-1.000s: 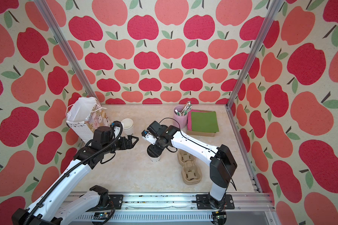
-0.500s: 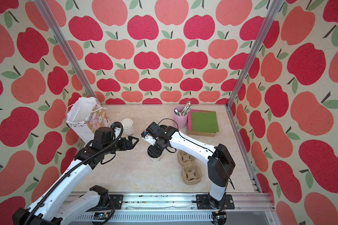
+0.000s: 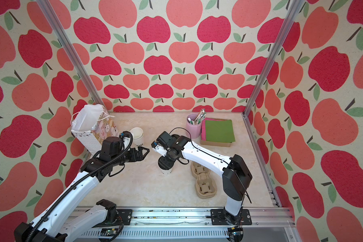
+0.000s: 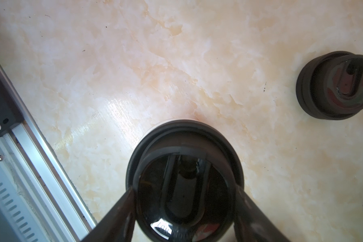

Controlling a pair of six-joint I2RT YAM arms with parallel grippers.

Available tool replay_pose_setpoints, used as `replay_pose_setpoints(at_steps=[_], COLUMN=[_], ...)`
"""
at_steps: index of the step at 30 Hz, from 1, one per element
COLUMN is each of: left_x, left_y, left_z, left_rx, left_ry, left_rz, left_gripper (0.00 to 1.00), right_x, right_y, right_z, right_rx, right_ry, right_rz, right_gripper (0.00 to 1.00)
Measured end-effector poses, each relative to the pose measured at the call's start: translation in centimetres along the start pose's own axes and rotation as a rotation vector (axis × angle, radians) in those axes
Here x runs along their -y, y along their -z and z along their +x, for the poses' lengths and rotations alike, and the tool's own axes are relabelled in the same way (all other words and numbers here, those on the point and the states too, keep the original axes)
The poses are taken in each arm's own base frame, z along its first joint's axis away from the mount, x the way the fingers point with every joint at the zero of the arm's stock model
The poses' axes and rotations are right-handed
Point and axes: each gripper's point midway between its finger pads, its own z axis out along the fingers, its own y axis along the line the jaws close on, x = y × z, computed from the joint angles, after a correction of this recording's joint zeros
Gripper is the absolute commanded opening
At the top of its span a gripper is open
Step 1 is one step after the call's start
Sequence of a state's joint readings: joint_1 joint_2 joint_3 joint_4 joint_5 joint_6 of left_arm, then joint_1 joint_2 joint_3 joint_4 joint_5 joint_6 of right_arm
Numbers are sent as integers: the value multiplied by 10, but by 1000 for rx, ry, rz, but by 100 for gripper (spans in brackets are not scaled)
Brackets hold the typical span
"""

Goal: Pack a coffee takeout order
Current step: Close the lid on the coffee cup.

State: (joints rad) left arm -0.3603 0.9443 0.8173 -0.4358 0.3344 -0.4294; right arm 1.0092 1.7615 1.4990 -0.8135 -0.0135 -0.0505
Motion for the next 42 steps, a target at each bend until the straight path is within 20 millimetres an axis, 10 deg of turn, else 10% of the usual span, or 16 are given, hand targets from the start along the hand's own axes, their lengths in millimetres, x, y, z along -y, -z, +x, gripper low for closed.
replay_pose_setpoints(at_steps=[27,42], left_x=[-1,-9], left_y=[-9,-19], left_z=[2,26], left_rx=[-22,-82], left_ry=[5,56], left_rz=[8,14], left_gripper=[93,75], right_x=[-4,-5], right_y=[-11,-18], right_z=[0,6], right_rx=[-25,-42], right_ry=[1,-13], right_rz=[-4,11], right_gripper=[65,64])
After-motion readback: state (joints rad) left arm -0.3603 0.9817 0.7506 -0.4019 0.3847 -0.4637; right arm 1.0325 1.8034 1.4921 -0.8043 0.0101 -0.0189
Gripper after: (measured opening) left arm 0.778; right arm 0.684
